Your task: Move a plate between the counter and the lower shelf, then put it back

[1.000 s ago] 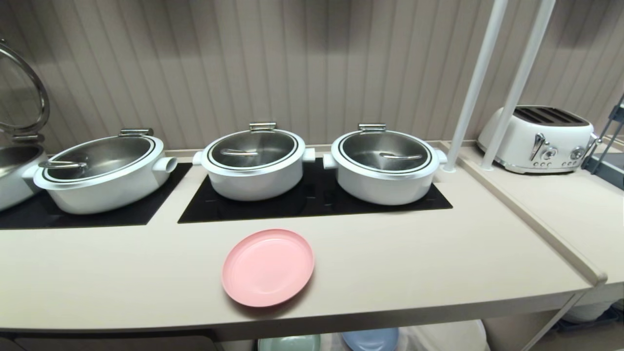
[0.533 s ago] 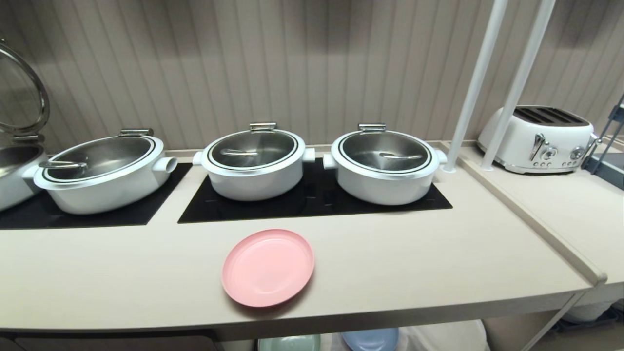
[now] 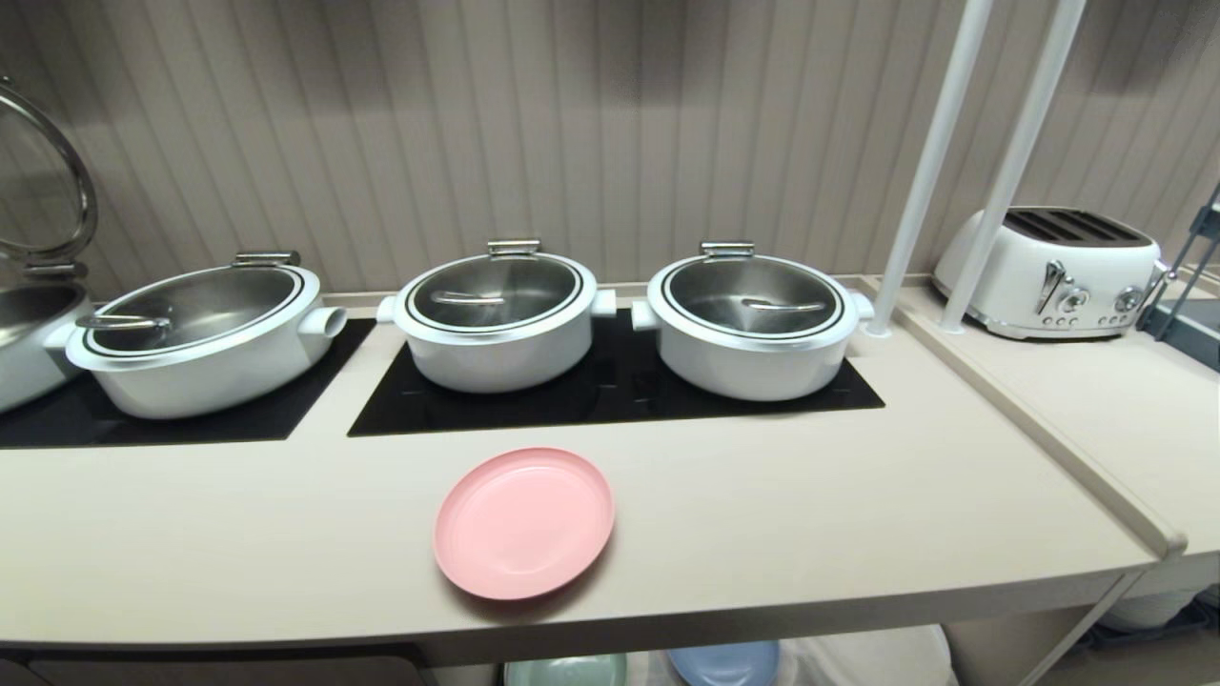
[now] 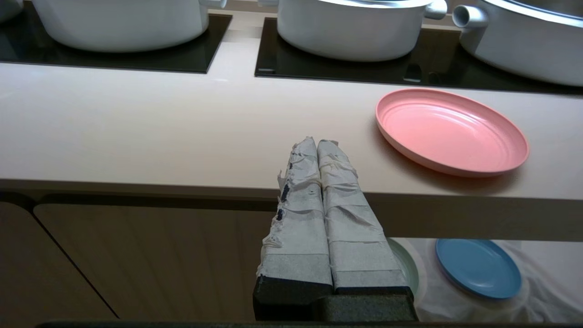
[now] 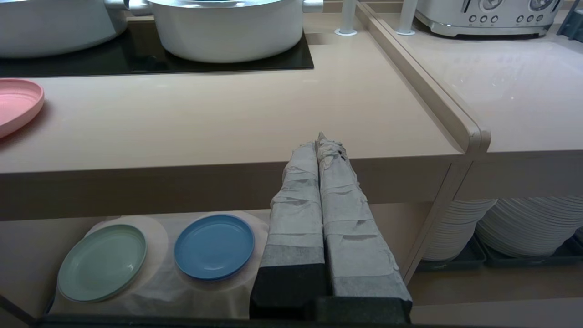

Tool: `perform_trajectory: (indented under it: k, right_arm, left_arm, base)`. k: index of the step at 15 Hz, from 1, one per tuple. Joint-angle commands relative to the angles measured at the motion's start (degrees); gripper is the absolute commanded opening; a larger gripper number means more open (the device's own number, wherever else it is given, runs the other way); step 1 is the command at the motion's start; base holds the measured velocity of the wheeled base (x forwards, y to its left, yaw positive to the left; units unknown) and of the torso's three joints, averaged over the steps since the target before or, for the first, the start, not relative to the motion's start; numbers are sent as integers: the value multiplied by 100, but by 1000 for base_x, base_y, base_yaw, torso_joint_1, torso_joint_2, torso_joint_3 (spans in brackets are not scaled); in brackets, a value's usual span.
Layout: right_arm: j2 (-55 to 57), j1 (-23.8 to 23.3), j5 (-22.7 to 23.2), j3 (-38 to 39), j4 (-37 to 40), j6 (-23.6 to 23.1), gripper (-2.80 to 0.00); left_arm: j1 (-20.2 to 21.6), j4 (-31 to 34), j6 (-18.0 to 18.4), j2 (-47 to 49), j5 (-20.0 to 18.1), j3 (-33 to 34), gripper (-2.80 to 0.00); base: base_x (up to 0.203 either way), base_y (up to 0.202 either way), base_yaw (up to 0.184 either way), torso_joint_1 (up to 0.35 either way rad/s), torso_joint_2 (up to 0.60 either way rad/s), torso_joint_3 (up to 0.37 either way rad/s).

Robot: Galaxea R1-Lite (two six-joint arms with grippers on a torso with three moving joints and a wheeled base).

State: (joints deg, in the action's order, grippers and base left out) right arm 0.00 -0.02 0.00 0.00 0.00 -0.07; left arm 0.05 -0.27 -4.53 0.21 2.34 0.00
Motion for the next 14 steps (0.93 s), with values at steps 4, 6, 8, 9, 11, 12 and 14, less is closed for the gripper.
perform_trajectory:
  k: [4,6,8,9,11,12,14]
  right_arm:
    - [0,2,0,0,0,-1,-280]
    - [0,-5,0,0,0,-1,-280]
    - [0,1,0,0,0,-1,-280]
    - [0,2,0,0,0,-1,-280]
    - [0,2,0,0,0,-1,-280]
    - [0,-6,0,0,0,-1,-280]
    - [0,-6,-9,0,0,7,-280]
  left_arm:
    - [0,0,5,-21,9,0,-280]
    - [4,0,-4,-21,11,0,-280]
    - [4,0,-4,-21,12,0,-280]
    - [4,0,-4,-21,12,0,-280]
    - [4,0,-4,-21,12,0,-280]
    - [4,0,-4,-21,12,0,-280]
    - [4,0,-4,-21,12,0,-280]
  base:
    - [0,0,0,0,0,0]
    - [0,0,0,0,0,0]
    - [0,0,0,0,0,0]
    - [0,0,0,0,0,0]
    - [0,0,0,0,0,0]
    - [0,0,0,0,0,0]
    - [0,0,0,0,0,0]
